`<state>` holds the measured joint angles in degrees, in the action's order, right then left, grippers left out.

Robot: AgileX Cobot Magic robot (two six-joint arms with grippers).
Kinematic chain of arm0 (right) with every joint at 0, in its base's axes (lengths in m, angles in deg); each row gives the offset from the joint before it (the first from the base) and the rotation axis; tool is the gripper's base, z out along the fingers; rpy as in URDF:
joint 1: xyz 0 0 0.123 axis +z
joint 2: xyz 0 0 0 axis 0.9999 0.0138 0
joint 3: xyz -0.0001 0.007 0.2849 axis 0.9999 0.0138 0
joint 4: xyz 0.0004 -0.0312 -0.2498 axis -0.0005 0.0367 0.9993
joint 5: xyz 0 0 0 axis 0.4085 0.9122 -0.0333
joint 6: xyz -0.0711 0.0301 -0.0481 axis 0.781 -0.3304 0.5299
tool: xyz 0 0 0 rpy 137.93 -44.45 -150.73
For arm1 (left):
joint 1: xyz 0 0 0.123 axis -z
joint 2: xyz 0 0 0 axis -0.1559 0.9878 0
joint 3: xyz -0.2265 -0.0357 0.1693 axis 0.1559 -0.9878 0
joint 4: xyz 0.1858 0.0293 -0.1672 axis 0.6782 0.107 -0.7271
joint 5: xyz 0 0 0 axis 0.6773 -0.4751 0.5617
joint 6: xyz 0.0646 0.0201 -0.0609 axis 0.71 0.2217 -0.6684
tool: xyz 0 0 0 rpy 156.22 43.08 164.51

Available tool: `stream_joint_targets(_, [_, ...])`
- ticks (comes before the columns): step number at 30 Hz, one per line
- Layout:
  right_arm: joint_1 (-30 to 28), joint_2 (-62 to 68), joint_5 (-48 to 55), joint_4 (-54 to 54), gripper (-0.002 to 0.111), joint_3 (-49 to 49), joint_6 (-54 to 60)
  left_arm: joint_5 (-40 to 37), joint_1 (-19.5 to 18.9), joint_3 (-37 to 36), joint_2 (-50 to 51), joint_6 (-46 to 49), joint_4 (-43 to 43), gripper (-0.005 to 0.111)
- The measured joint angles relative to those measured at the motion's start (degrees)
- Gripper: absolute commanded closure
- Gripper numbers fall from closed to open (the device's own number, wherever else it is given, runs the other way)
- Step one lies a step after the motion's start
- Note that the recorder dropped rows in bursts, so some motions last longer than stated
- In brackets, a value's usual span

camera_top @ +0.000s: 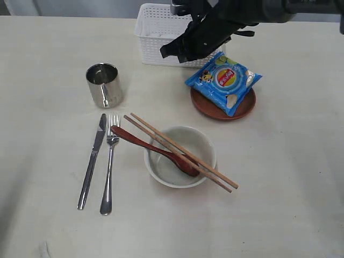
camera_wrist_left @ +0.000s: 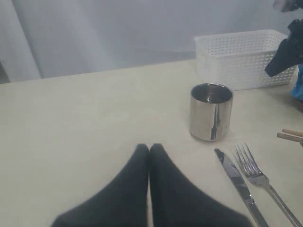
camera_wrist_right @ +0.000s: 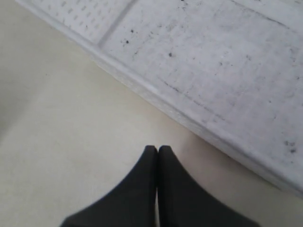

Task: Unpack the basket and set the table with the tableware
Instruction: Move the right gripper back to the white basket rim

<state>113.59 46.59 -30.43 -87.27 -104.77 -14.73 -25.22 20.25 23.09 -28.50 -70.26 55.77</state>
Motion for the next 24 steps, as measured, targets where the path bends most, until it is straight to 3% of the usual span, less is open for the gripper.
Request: stream_joint_targets(24, [0.00, 2.24, -8.91, -0.72, 0.109, -1.52, -4.33, 0.00, 0.00, 0.00, 0.00, 0.00, 0.12, 0.107])
